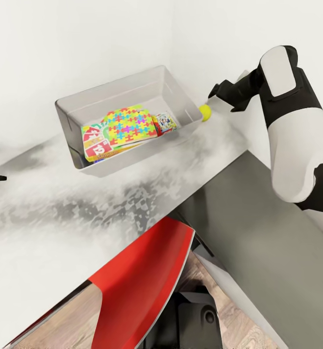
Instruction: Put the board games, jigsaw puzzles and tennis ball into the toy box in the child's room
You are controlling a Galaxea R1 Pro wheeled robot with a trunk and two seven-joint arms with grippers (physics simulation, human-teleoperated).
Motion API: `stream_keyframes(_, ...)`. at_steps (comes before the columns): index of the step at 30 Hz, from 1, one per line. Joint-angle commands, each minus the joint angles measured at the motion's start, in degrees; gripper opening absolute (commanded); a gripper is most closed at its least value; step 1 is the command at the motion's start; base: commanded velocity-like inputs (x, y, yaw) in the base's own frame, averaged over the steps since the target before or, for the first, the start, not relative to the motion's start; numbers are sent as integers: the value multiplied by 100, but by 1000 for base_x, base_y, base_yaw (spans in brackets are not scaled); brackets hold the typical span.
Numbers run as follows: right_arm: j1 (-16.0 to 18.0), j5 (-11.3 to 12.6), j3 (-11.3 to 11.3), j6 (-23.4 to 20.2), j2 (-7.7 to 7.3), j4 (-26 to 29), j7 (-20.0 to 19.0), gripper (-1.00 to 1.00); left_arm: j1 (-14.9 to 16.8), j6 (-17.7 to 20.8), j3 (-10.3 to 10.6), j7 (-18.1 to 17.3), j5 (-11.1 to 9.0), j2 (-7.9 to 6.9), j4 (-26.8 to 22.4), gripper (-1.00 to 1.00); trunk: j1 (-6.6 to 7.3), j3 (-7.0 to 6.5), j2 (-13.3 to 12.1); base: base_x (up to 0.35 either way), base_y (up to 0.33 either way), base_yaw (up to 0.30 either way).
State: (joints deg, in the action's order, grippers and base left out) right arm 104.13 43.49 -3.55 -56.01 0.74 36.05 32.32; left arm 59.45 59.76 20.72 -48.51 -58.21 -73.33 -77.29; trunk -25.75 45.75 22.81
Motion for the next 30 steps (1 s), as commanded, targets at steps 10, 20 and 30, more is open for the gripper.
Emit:
stream_keyframes(10, 332, 45, -24, 141, 5, -305, 56, 100, 31, 18, 37, -27, 19, -7, 10, 100, -3, 103, 11, 0, 0, 0)
stream_keyframes(20, 386, 49, -23, 169, 5, -335, 55, 100, 31, 13, 39, -27, 29, -6, 12, 100, -3, 197, 11, 0, 0, 0)
stream_keyframes(30, 502, 54, -31, 193, 5, -369, 55, 100, 31, 18, 37, -29, 1, -10, 13, 100, -3, 291, 11, 0, 0, 0)
